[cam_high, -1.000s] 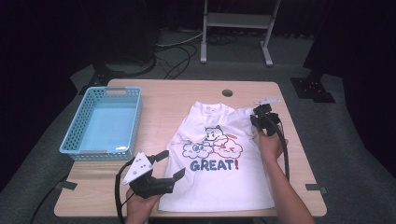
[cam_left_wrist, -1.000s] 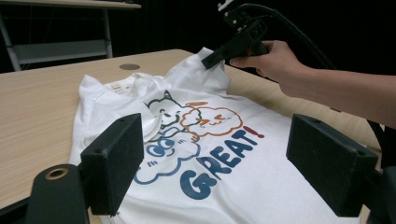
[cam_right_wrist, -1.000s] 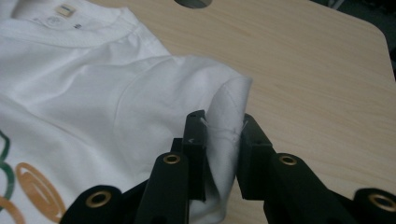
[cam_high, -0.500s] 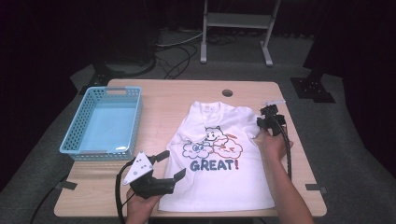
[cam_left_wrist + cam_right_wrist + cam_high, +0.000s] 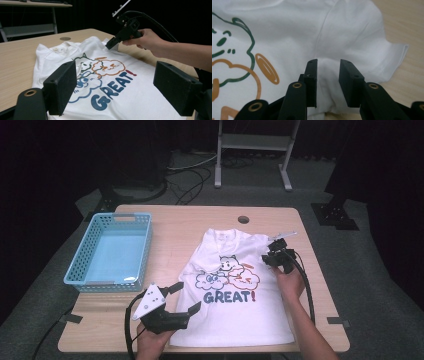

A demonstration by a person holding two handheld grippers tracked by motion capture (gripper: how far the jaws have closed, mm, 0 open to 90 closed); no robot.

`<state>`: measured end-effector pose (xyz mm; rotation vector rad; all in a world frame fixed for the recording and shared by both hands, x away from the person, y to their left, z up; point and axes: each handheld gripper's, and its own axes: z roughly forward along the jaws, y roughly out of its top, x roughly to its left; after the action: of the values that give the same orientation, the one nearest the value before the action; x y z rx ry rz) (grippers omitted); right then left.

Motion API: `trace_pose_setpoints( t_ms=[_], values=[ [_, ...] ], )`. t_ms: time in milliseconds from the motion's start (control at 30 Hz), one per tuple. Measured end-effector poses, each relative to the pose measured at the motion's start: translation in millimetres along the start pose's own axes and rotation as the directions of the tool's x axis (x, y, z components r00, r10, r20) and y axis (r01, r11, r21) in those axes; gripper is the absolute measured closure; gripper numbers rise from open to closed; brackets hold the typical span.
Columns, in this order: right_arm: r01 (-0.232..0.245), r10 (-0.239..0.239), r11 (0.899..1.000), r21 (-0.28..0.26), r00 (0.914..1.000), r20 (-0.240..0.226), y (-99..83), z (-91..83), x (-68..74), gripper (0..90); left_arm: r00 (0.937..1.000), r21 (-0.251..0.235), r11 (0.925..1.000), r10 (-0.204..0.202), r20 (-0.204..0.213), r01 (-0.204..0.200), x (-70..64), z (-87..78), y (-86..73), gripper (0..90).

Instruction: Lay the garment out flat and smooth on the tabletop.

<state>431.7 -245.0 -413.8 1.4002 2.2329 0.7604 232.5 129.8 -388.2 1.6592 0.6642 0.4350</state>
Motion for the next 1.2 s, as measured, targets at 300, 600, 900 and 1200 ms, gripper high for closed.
trace_pose_setpoints(
  t_ms=[300,600,900,1200],
  values=[
    [-0.067,0.068,0.996,0.054,0.9975,-0.021,-6.1,5.0,-13.0,66.5,1.0,-0.007,1.0,0.007,0.002,-0.007,-1.8,-0.9,2.0,18.3],
    [-0.077,0.078,0.997,0.021,0.9958,-0.048,-2.5,-5.9,-12.3,62.6,0.9999,-0.017,0.9998,0.011,0.005,-0.011,-2.4,-2.3,4.5,18.3],
    [-0.018,0.01,0.995,-0.098,0.9966,-0.082,26.5,-37.0,15.9,57.4,0.9999,-0.019,0.9998,0.011,0.006,-0.01,-1.7,-1.8,4.8,18.3],
    [-0.04,0.03,0.998,-0.054,0.9859,-0.164,34.8,6.8,34.6,55.9,0.9999,-0.01,0.9999,0.009,0.004,-0.009,0.0,-1.2,3.1,18.3]
  ],
)
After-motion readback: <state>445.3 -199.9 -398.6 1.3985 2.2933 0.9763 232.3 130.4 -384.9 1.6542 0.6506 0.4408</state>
